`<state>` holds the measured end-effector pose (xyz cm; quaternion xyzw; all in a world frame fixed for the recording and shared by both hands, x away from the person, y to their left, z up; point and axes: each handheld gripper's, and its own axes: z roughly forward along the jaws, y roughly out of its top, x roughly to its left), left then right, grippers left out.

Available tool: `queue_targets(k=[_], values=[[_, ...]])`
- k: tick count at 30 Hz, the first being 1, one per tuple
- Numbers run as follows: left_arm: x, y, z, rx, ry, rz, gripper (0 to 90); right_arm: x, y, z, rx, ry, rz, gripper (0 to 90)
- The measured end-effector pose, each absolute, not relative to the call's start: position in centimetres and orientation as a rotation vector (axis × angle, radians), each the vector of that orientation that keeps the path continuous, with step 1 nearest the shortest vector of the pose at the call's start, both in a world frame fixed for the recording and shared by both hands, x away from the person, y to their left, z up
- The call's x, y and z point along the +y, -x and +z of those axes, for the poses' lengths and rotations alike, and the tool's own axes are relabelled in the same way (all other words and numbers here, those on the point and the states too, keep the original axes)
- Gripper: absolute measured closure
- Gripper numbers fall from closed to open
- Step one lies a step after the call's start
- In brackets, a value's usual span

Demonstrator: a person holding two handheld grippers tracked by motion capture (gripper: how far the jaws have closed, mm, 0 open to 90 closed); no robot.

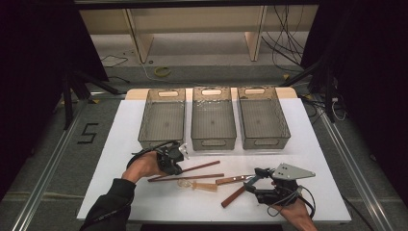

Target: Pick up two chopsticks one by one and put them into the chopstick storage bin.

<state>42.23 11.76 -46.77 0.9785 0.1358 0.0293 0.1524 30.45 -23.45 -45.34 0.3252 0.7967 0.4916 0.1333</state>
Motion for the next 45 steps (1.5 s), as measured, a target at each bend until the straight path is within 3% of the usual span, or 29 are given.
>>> queue_targets(k=[31,45], values=[[11.9,-41.2,-44.5,0.405,-2.726,0.207,84.1,-23.6,-30.5,-45.3,2.297,-0.955,1.424,33.5],[12.3,-40.2,-40.2,0.453,-2.588,0.296,84.2,-23.6,-30.5,-45.3,2.292,-0.963,1.427,33.5]])
